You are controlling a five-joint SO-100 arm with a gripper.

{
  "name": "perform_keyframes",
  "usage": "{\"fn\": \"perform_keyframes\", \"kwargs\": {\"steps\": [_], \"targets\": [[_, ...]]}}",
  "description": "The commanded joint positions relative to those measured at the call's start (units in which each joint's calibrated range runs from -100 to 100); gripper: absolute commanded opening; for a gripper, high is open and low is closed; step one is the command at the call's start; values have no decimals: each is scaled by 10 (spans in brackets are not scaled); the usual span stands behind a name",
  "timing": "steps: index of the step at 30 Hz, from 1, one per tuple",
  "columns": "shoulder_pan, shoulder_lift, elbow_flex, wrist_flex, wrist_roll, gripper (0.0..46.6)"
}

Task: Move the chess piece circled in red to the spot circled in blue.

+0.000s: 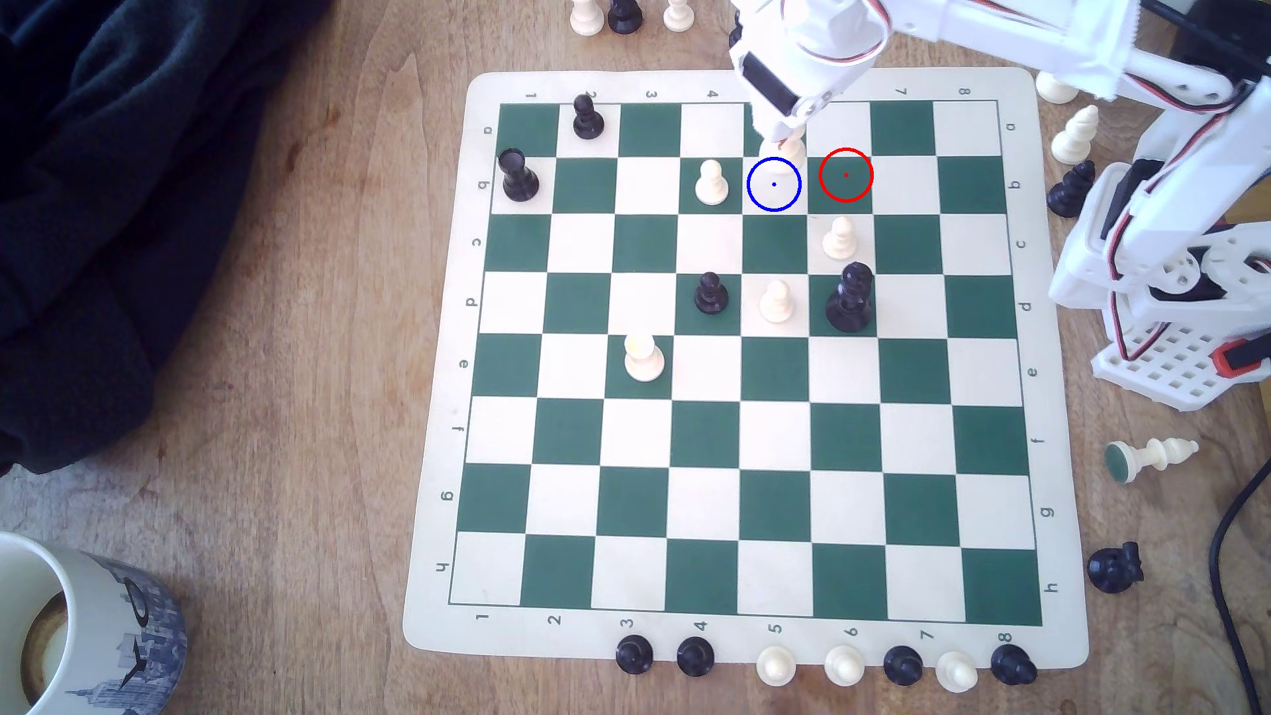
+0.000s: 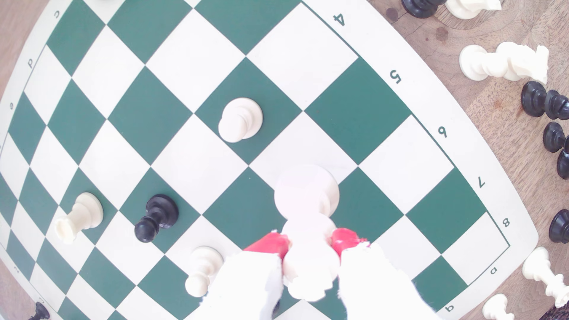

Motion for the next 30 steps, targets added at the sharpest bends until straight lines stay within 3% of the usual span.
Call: {"fn": "perform_keyframes", "kwargs": {"steps": [1,30], "targets": [[1,13,-43,-19,3,2],[-3,84,-14,-62,2,2]]}}
